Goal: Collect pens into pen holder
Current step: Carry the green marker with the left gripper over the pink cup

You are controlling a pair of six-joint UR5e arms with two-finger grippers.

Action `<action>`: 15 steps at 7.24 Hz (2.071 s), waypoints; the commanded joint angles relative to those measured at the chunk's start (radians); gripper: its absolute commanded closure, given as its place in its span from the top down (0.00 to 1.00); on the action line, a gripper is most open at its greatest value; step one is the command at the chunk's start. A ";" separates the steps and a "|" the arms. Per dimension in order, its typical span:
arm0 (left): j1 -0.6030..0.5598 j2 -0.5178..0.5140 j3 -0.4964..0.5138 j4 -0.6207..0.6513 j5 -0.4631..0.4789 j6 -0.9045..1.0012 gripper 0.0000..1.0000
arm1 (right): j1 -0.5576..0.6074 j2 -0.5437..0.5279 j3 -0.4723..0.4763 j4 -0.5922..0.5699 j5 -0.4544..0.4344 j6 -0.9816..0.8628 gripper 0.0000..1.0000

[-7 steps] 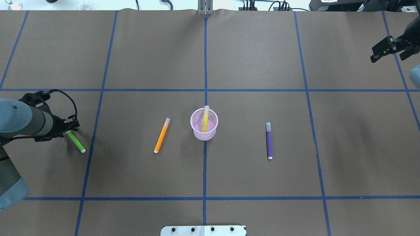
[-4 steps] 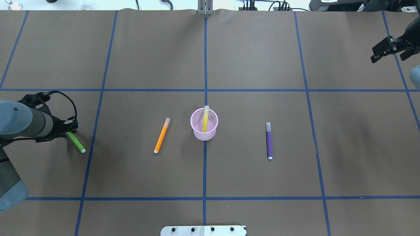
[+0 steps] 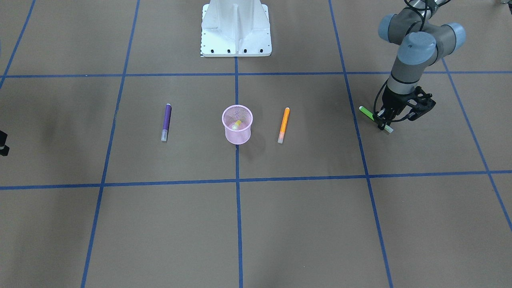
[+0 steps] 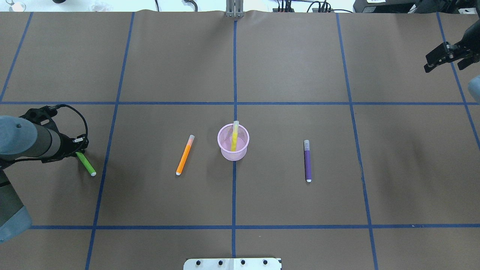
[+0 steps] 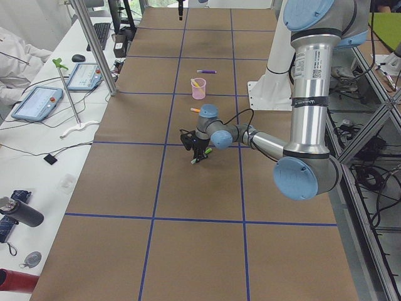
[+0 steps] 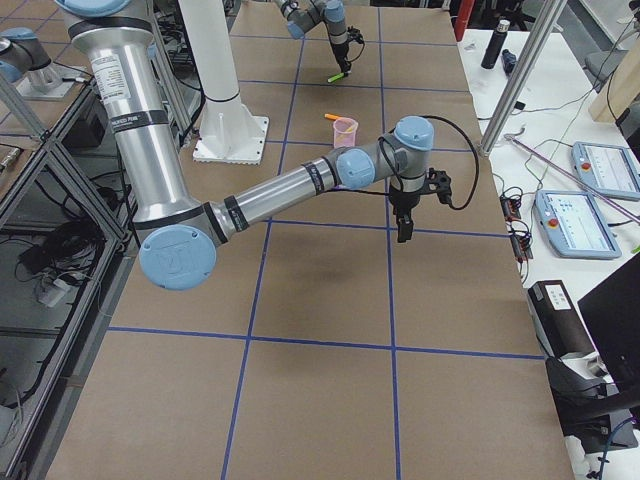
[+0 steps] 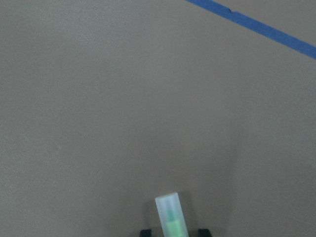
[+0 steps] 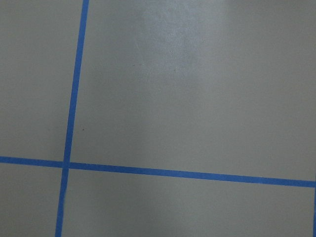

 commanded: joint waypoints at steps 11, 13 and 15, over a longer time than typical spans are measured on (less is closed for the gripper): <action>0.111 -0.460 -0.150 -0.007 0.404 0.358 0.00 | 0.003 -0.024 0.001 0.000 -0.002 -0.005 1.00; 0.205 -0.559 -0.105 -0.045 0.522 0.396 0.00 | 0.003 -0.024 0.008 0.000 -0.002 -0.002 1.00; 0.242 -0.624 0.041 -0.211 0.639 0.502 0.00 | 0.006 -0.019 0.008 0.002 -0.002 0.003 1.00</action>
